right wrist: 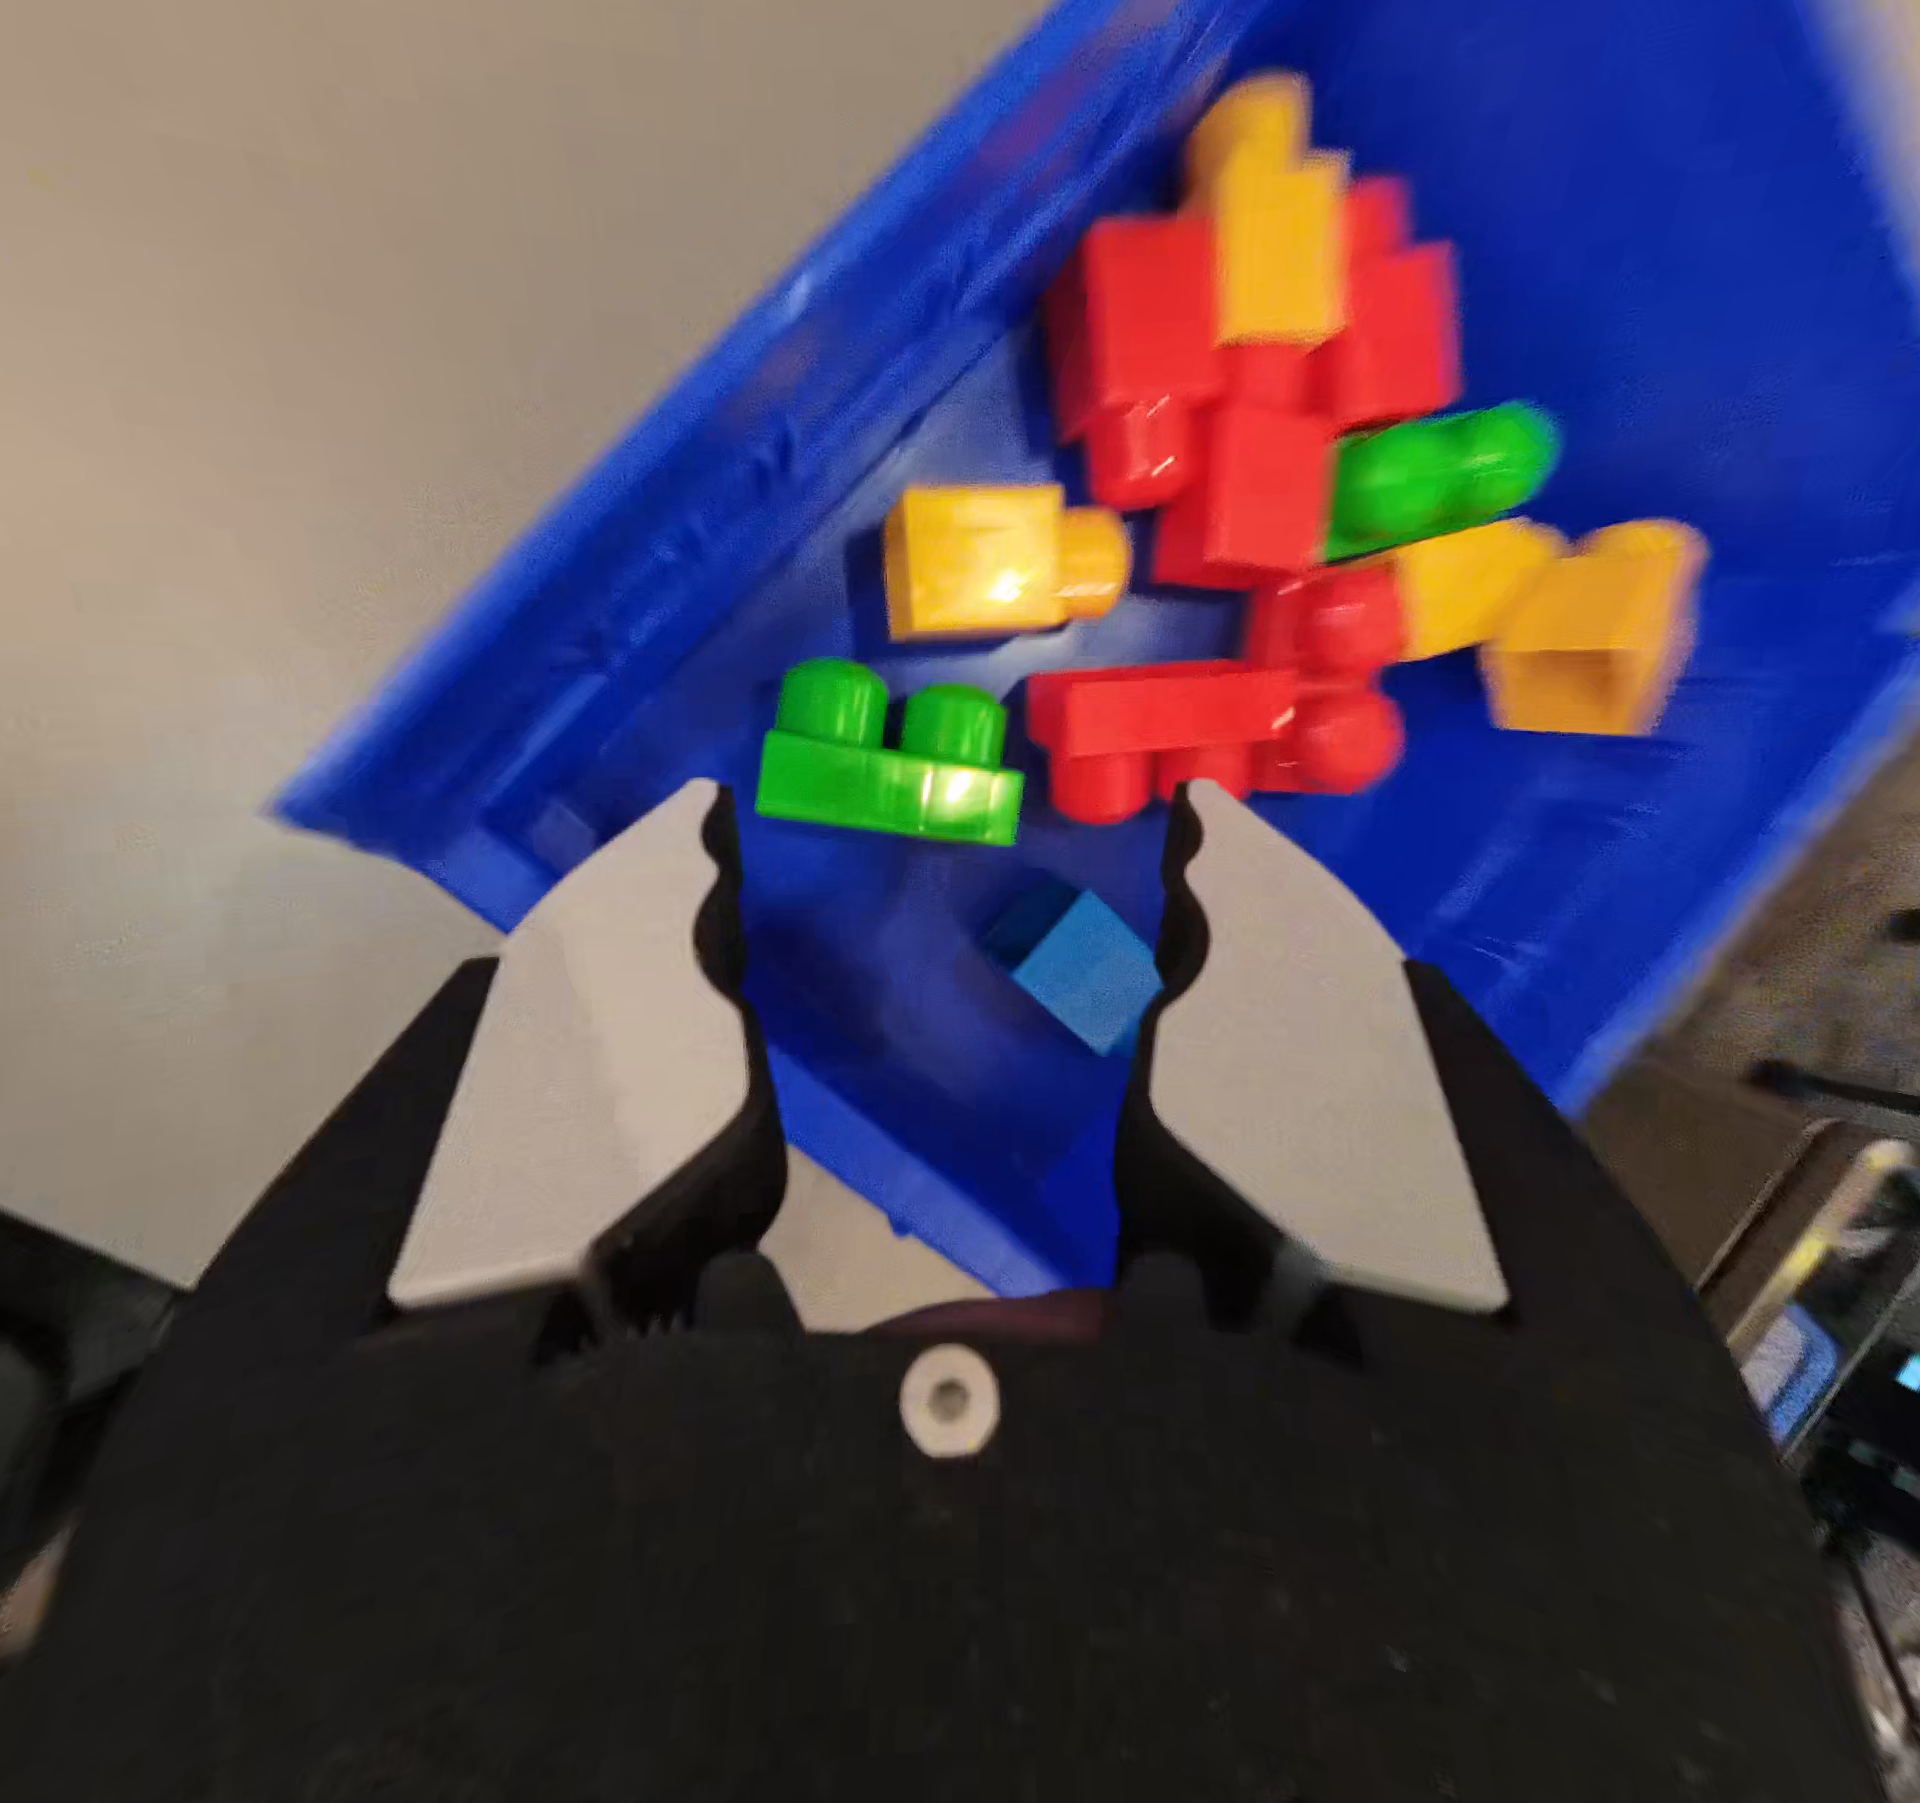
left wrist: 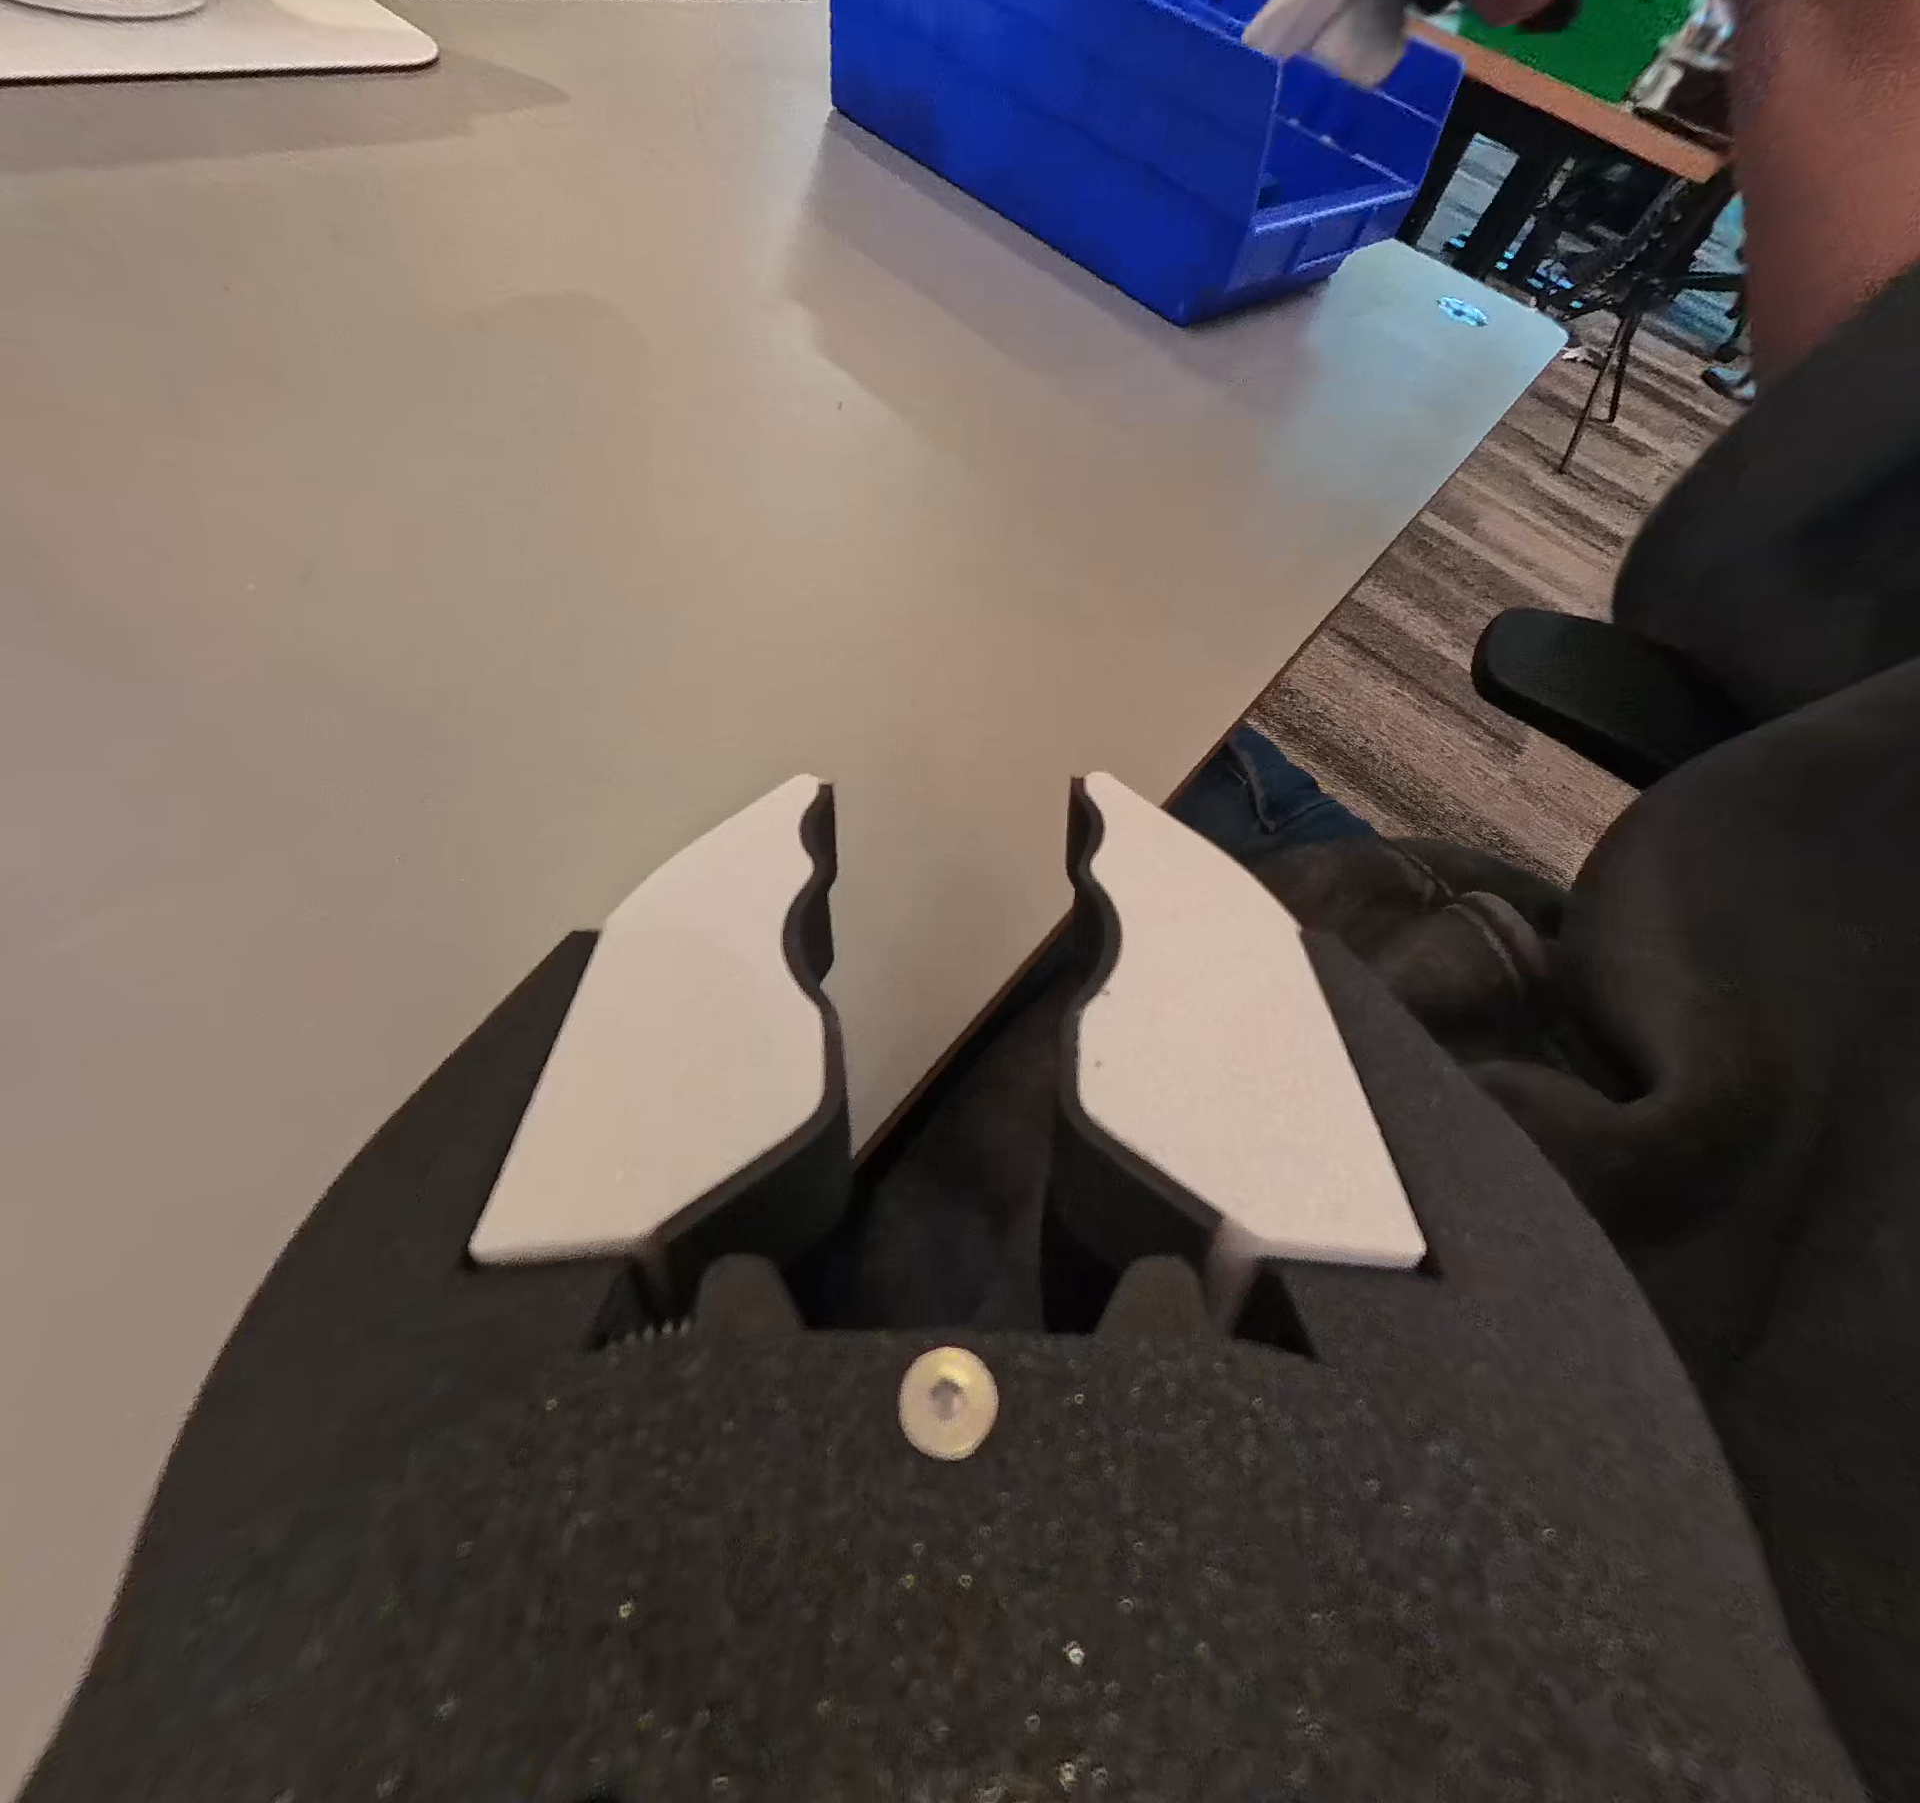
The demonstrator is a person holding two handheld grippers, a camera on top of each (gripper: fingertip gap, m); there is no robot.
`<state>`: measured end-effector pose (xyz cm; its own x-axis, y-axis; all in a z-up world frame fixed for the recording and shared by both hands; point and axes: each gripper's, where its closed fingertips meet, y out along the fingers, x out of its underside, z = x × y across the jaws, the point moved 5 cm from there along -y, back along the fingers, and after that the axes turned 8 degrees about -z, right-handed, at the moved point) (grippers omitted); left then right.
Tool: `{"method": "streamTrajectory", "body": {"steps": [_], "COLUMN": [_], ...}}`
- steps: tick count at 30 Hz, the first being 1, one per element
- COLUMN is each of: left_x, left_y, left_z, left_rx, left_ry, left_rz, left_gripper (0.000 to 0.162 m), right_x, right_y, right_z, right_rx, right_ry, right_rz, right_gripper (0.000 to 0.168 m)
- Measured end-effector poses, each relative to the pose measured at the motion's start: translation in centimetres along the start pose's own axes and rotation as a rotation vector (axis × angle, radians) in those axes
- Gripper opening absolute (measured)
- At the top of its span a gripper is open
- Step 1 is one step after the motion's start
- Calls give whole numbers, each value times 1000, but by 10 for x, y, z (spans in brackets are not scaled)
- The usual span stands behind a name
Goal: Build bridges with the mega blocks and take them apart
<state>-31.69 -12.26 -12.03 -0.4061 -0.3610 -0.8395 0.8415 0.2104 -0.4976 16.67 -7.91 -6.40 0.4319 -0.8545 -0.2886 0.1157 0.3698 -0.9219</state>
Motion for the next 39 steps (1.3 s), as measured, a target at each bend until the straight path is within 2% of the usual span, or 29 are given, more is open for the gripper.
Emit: {"method": "streamTrajectory", "body": {"steps": [2,3,6,8,10,12,15,19,22,25,26,29,33,36,39], "left_x": [1,2,2,1,-2,-7,-15,-54,-87,-102,-105,-108,-114,-118,-119], "left_y": [0,0,0,-2,-5,-7,-13,-42,-73,-95,-97,-81,-57,-47,-33], "left_z": [-2,-4,-8,-11,-14,-15,-21,-45,-95,-163,-185,-242,-295,-316,-318], "left_rx": [-10,-16,-40,-67,-99,-122,-183,-348,-587,-831,-868,-804,-713,-712,-648], "left_ry": [-3,-5,-6,0,6,10,27,33,19,-26,-60,-210,-375,-426,-445], "left_rz": [-2,-5,-3,10,27,38,35,58,15,-130,-166,-269,-305,-341,-404], "left_gripper": [42,42,43,43,44,44,44,43,43,43,44,50,45,44,45], "right_x": [-8,-15,-38,-46,-51,-53,-52,-47,-45,-45,-45,-45,-44,-42,-40], "right_y": [-42,-60,-87,-79,-54,-35,-23,-14,-9,-3,-2,-2,-3,-2,0], "right_z": [-17,-39,-145,-212,-264,-292,-299,-301,-301,-296,-295,-293,-289,-287,-286], "right_rx": [97,85,-173,-323,-380,-310,-104,-54,-57,-59,-68,-107,-132,-131,-127], "right_ry": [62,77,67,100,62,-36,-152,-175,-190,-178,-165,-139,-117,-113,-111], "right_rz": [230,376,856,1027,966,865,814,783,769,748,744,746,749,742,730], "right_gripper": [72,69,62,49,50,54,51,46,44,42,42,40,39,39,39]}}
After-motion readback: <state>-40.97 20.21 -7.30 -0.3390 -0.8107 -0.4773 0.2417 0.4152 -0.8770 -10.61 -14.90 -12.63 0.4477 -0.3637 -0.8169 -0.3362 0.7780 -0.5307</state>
